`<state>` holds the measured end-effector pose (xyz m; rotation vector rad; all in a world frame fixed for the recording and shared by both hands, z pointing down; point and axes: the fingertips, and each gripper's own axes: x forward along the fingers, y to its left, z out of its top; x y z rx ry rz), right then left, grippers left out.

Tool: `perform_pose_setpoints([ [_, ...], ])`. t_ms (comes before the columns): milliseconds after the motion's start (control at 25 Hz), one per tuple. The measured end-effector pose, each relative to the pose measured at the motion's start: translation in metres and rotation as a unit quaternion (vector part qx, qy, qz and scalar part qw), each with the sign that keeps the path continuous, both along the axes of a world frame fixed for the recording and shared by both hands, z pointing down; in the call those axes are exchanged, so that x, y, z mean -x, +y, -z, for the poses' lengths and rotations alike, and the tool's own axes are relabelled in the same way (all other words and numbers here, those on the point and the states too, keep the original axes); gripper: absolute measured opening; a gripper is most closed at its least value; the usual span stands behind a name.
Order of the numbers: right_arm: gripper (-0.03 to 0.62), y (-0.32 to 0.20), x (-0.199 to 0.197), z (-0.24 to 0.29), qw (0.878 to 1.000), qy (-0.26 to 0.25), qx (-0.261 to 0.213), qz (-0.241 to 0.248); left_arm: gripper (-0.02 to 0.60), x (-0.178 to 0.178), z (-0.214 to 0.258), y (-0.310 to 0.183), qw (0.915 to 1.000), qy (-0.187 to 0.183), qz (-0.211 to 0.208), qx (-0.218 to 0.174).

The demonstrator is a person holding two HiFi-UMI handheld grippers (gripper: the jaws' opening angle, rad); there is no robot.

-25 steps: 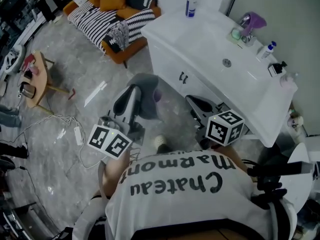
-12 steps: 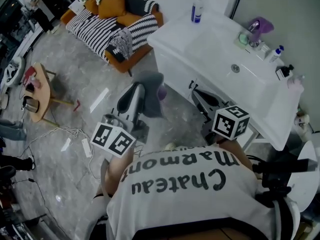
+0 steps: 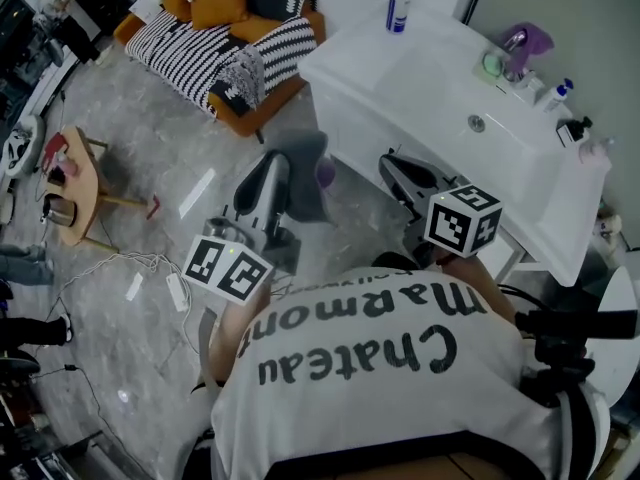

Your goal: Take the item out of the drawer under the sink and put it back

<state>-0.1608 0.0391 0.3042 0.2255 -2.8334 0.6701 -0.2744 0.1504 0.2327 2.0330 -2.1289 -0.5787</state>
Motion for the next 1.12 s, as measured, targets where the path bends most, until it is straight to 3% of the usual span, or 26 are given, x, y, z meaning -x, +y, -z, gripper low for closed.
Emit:
perform_pose_setpoints([
  [160,0.011,-0.008,-0.003,-0.001,1.000,0.008,0.001,-0.011,0.025,0.000,-0.002,0.002,0.9999,-0.010,-0.003,0.002],
  [360,0.011,-0.022,-0.001,-0.005,1.000,0.024,-0.002,-0.015,0.025,0.001,-0.016,-0.010,0.9999,0.002,-0.016,0.006],
  [600,0.011,-0.044,0.024,-0.012,0.999,0.031,-0.005,-0.009,0.025,0.007,-0.030,-0.027,0.9996,0.000,-0.026,0.014],
  [800,0.011,-0.054,0.056,-0.024,0.999,0.039,0.003,0.009,0.025,0.030,-0.047,-0.045,0.9989,0.022,-0.028,0.031],
  [1120,0.011,-0.114,0.105,-0.023,0.999,0.031,0.009,-0.005,0.025,0.075,-0.037,-0.105,0.9987,0.014,-0.046,0.013],
])
